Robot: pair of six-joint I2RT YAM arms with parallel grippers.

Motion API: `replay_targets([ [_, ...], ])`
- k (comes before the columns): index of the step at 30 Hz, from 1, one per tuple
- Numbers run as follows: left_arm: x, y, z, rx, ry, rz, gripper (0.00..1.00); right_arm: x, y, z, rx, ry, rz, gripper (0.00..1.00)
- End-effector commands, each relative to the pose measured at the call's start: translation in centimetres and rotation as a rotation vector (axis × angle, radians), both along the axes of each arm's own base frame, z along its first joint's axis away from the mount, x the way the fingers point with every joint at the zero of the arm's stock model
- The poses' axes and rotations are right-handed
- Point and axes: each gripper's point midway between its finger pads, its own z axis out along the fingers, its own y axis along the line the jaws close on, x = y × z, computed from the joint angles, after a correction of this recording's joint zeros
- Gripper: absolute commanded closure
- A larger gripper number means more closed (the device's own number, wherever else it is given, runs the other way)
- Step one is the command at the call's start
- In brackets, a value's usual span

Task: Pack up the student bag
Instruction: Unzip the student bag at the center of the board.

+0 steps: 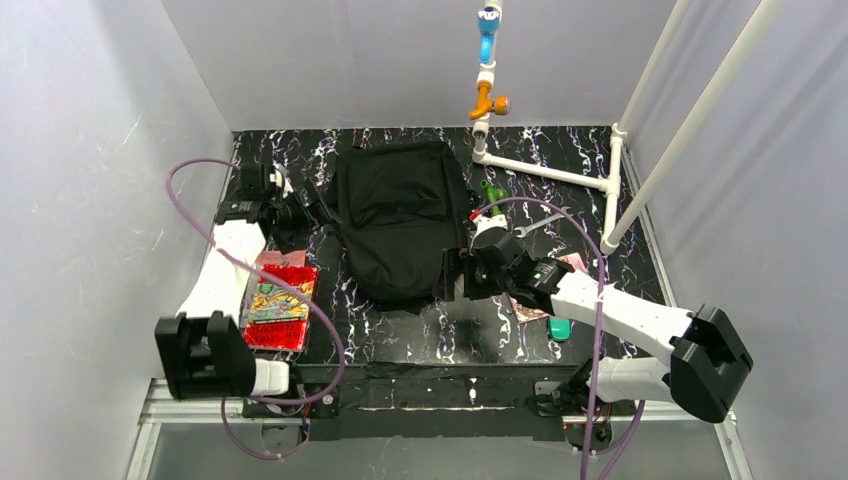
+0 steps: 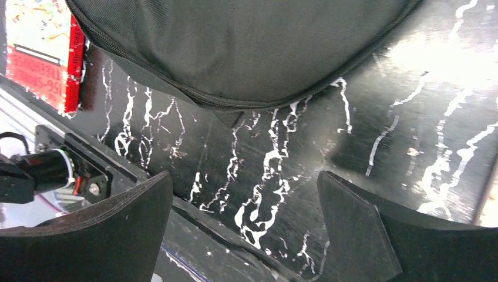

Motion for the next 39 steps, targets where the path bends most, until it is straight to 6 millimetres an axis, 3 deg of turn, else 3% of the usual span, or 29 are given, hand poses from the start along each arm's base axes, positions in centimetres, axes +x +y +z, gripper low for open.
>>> replay_targets([
  [1, 3.8, -0.9, -1.6, -0.060, 0.021, -0.064, 0.01, 0.4, 3.7, 1.4, 0.203, 0.027, 0.003, 0.00],
  [6, 6.2, -0.7, -4.7, -0.048, 0.101, -0.088, 0.01, 0.2, 5.1, 0.6, 0.261, 0.063, 0.017, 0.00],
  [10, 8.0, -1.0, -6.8, -0.067, 0.148, -0.107, 0.11, 0.2, 5.7, -0.6, 0.239, 0.087, 0.031, 0.00],
  [16, 8.6, -2.9, -10.0, -0.195, 0.207, -0.110, 0.35, 0.1, 6.8, -1.1, 0.237, 0.106, 0.023, 0.00],
  [20, 9.1, -3.9, -11.0, -0.269, 0.244, -0.111, 0.68, -0.2, 7.2, -1.2, 0.198, 0.074, 0.020, 0.00],
  [21, 9.0, -4.0, -10.9, -0.270, 0.243, -0.109, 0.77, -0.3, 7.2, -1.3, 0.188, 0.068, 0.020, 0.00],
  [27, 8.0, -4.4, -7.6, -0.291, 0.178, -0.111, 1.00, -0.9, 7.2, -2.0, 0.155, 0.045, 0.004, 0.00],
  [35, 4.7, -4.2, -3.0, -0.269, 0.081, -0.057, 1.00, -0.9, 7.6, -2.6, 0.218, 0.079, -0.045, 0.00],
  [39, 1.2, -4.4, -3.3, -0.289, 0.099, -0.029, 1.00, -0.6, 7.8, -2.7, 0.224, 0.077, -0.062, 0.00],
])
